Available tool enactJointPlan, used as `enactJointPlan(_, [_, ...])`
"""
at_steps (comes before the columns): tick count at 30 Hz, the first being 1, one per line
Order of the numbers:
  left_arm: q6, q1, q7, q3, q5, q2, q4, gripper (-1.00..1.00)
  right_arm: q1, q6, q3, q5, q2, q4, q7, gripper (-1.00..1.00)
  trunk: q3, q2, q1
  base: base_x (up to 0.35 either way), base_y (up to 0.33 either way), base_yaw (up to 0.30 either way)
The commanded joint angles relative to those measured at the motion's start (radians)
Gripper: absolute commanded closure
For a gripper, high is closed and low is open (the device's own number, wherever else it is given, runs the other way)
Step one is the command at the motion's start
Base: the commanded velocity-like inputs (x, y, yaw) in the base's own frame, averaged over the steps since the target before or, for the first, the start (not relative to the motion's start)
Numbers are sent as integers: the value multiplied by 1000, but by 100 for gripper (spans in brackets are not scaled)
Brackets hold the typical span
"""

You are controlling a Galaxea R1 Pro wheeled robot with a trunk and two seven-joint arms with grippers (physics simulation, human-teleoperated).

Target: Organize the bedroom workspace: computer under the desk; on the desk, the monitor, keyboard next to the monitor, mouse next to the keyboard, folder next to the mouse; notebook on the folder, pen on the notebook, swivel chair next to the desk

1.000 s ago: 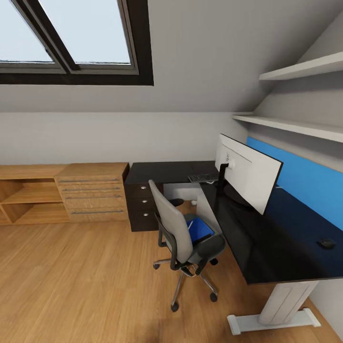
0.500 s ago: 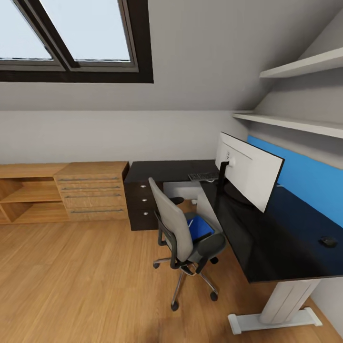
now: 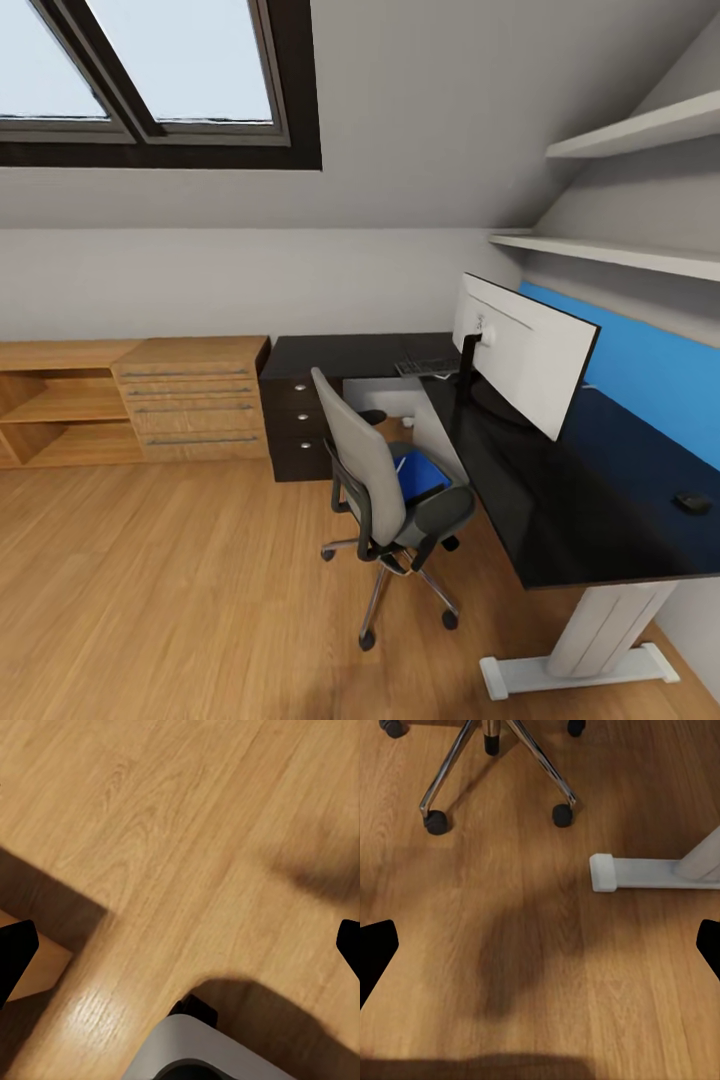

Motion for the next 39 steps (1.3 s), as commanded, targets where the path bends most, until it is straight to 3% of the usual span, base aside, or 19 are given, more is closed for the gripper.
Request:
enactJointPlan(1, [-3, -1, 0, 6, -5, -1, 1, -100, -1, -2, -4, 11, 0, 1, -6, -100, -4, -8, 4, 0, 0, 0])
enactJointPlan(33, [-3, -1, 0, 7, -5, 3, 1, -100, -1, 12, -13, 3, 4, 17, -14, -100, -105, -232, 127, 0, 0, 0])
enactJointPlan(39, [-3, -1, -1, 7, -5, 3, 1, -100, -1, 12, -13, 3, 1, 112, -13, -100, -123, -274, 150, 0, 0, 0])
